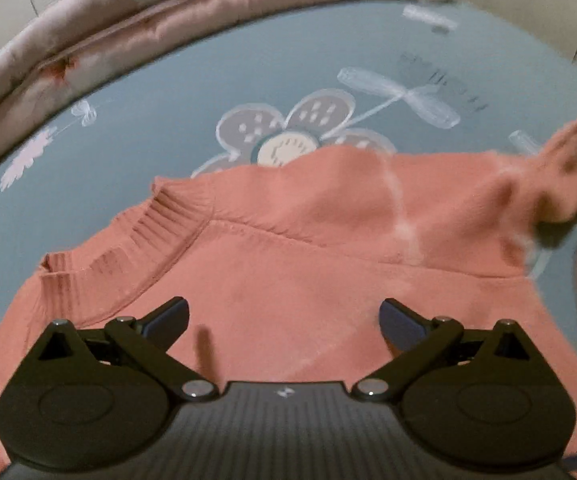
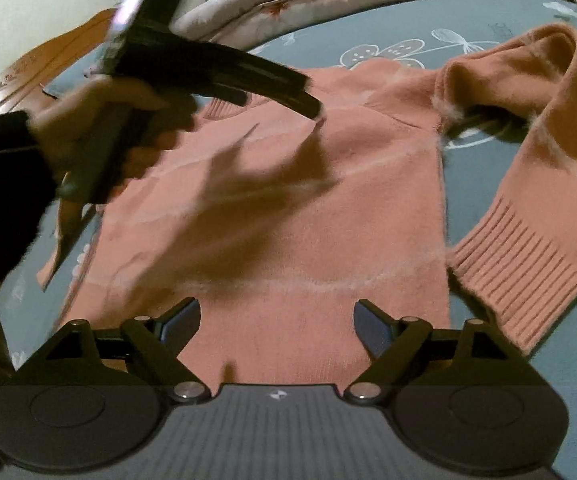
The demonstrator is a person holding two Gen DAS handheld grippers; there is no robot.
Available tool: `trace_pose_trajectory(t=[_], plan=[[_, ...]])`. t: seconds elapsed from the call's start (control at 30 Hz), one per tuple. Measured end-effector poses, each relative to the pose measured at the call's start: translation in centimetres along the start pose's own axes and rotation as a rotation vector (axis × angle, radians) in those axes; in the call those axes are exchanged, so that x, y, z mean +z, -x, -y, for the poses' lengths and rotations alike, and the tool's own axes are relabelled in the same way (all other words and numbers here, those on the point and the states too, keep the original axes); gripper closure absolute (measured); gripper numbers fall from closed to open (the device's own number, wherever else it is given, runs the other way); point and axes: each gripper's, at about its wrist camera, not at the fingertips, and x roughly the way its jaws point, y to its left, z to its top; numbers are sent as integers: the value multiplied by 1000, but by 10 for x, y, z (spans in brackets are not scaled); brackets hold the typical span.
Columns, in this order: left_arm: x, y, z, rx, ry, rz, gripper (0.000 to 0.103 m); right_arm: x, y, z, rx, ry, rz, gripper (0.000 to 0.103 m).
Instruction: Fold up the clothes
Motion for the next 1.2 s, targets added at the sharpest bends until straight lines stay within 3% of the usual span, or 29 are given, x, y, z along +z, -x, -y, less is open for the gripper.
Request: trace_pose_trajectory(t=[0.3,0.4,0.5,0.57,0.67,0.7,0.73,0.8,0.93,1.0,1.1,1.17,1.2], plan=[[18,-31,-28,-72,89,23,0,4,-5,2,17,-14,7,11],[19,-14,-26,-54,86,2,2,2,-3,-1,12,-11,8,11],[22,16,-29,-112,58,81,2,0,-1,2,15,-38,13,11],[31,23,-44,-175,169,110,2,1,-1,2,13,-45,15,11],[44,10,-69,-341,358,111,3,0,-1,3,14,-47,15,11],[49,5,-73,-332,380,121,6,0,-1,3,17,-47,15,11],[53,1,-77,-294,386,129,20,1,-1,4,22,-51,16,11],[62,-6,-85,-169,343,114,41,1,-1,8,37,-68,20,11],[74,-17,-92,-164,245,48,43,1,1,14,70,-92,26,11],[75,-17,-93,-209,247,33,49,2,1,18,87,-108,33,11],[73,-12,-86,-319,247,38,50,2,1,22,107,-130,41,11],[71,-21,-71,-377,203,-24,50,1,1,21,107,-131,43,10],[70,-28,-62,-372,172,-55,50,1,1,20,103,-124,43,10]])
